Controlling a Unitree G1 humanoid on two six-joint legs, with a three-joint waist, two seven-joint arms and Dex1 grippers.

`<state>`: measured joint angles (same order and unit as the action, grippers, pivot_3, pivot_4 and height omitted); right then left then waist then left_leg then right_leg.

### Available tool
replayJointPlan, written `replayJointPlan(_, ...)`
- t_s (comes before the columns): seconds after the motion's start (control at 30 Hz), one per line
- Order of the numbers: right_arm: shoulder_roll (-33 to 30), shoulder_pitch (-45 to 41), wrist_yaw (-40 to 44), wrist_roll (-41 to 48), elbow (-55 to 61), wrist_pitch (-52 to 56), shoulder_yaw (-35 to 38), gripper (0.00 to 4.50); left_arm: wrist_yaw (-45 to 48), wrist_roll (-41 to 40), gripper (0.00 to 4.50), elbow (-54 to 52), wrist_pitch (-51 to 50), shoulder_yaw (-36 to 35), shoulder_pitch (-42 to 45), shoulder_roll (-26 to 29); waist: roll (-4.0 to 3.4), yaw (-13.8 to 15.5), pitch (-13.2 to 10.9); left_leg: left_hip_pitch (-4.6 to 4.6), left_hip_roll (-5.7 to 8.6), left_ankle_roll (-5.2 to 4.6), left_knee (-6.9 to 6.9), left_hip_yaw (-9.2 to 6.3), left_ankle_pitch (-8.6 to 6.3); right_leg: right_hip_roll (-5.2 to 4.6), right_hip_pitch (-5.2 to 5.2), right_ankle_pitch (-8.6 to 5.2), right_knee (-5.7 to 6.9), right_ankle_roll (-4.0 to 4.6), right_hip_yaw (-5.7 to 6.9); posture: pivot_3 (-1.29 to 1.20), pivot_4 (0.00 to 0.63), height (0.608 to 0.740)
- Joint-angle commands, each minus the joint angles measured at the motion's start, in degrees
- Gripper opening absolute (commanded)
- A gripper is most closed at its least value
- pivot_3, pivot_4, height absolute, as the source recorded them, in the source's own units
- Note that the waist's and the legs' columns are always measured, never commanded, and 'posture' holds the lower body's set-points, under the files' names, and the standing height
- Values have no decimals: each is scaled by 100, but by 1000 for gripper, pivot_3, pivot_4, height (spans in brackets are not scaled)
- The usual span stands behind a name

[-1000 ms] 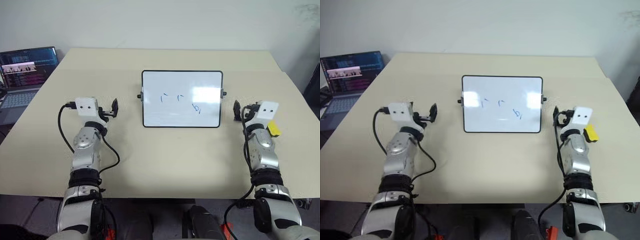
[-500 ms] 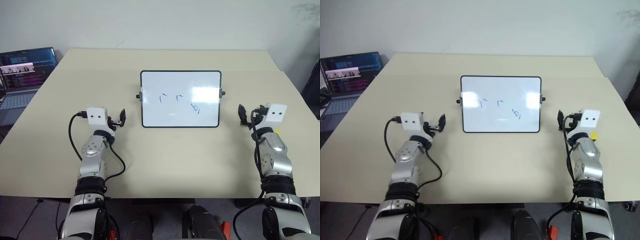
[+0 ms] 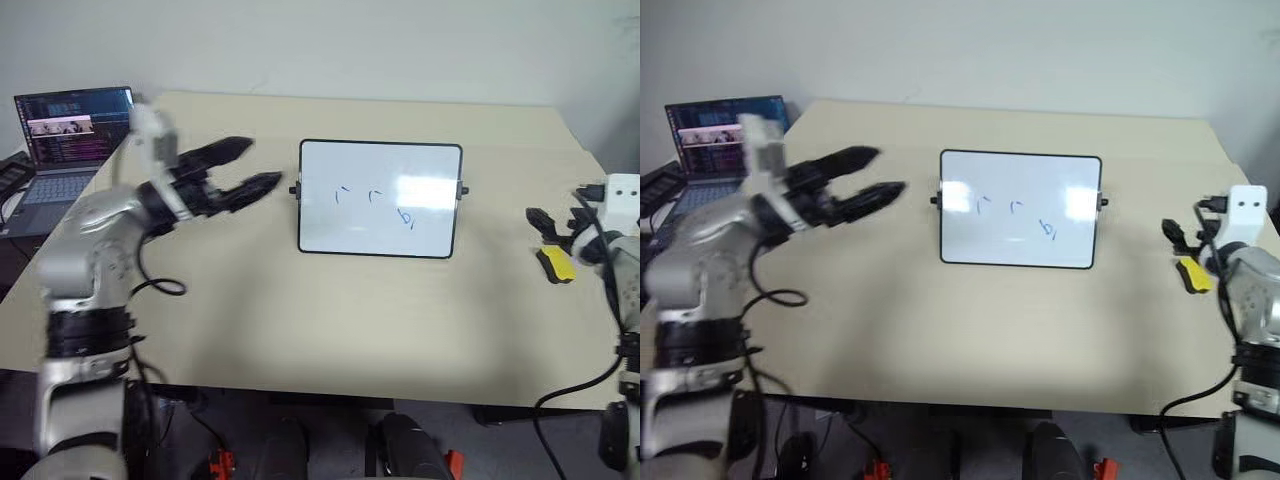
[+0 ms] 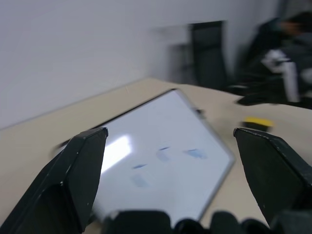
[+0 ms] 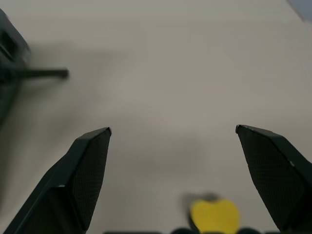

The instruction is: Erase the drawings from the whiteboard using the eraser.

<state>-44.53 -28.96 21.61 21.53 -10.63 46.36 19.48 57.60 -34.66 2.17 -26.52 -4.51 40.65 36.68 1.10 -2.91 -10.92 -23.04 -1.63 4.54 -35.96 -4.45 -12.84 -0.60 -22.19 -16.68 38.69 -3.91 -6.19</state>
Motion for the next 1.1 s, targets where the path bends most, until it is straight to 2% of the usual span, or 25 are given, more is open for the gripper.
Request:
replayJointPlan(0.03, -274, -158, 346, 4, -311, 368, -110, 4493, 69, 1216, 4500, 512, 939, 1048, 345, -423, 0, -21, 0, 3, 0, 0, 2, 0, 0, 2, 1, 0, -2, 1, -1, 0, 150, 740)
replayJointPlan(0.23, -549, -194, 744, -151, -926, 426, -302, 4493, 284, 1286, 4500, 707, 1084, 1594, 433, -1480, -2, -153, -2, -3, -4, -5, 8, 5, -3, 8, -11, -2, -2, 3, -14, 0, 150, 740)
replayJointPlan(0.37, -637, -189, 1105, -239, -1102, 323, -527, 4493, 434, 1688, 4500, 584, 1236, 2116, 210, -1733, -2, -167, -2, -1, -3, -7, 6, 6, -4, 7, -9, -3, -3, 2, -15, 0, 150, 740)
replayJointPlan(0.47, -600, -272, 1101, -361, -1301, 158, -542, 4493, 348, 1657, 4500, 461, 1102, 2162, 131, -1955, -2, -174, -2, 2, -3, -7, 3, 7, -4, 7, -6, -3, 2, 2, -16, 0, 150, 740)
replayJointPlan(0.73, -471, -400, 1180, -476, -1593, -4, -590, 4493, 266, 1774, 4500, 170, 908, 2196, -118, -1988, -3, -176, -2, 3, -2, -7, 1, 7, -4, 7, -5, -3, 5, 1, -17, 0, 150, 740)
replayJointPlan(0.77, -463, -415, 1196, -477, -1610, -29, -585, 4314, 264, 1790, 4500, 157, 901, 2190, -130, -1974, -3, -176, -2, 3, -2, -7, 0, 7, -4, 6, -5, -3, 6, 1, -17, 0, 150, 740)
replayJointPlan(1.1, -395, -406, 1209, -487, -1803, -106, -563, 4314, 273, 1887, 4500, 86, 911, 2201, -130, -1931, -3, -171, -2, 3, -2, -7, 0, 7, -4, 6, -5, -3, 6, 1, -17, 0, 150, 740)
